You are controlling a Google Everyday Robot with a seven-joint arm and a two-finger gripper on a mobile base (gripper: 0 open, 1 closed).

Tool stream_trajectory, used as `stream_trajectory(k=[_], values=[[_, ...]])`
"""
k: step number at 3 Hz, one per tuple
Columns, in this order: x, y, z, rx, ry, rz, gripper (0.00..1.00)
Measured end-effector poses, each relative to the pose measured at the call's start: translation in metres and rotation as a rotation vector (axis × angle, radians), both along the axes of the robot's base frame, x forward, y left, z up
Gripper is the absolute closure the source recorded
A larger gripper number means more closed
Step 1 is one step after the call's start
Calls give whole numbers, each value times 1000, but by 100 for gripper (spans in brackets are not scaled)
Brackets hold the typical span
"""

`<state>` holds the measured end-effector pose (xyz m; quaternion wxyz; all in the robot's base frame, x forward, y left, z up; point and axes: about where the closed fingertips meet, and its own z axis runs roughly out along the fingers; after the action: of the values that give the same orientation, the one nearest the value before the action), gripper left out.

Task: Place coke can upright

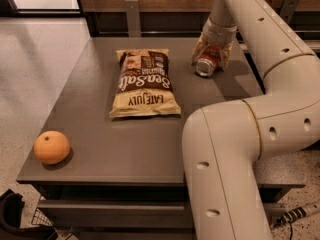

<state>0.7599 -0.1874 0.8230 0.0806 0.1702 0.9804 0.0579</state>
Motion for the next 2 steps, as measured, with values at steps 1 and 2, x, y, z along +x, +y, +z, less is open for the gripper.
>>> stream_trajectory(k=[1, 2], values=[[4, 1, -3, 3, -11, 0, 65], [4, 1, -2, 3, -11, 0, 88]])
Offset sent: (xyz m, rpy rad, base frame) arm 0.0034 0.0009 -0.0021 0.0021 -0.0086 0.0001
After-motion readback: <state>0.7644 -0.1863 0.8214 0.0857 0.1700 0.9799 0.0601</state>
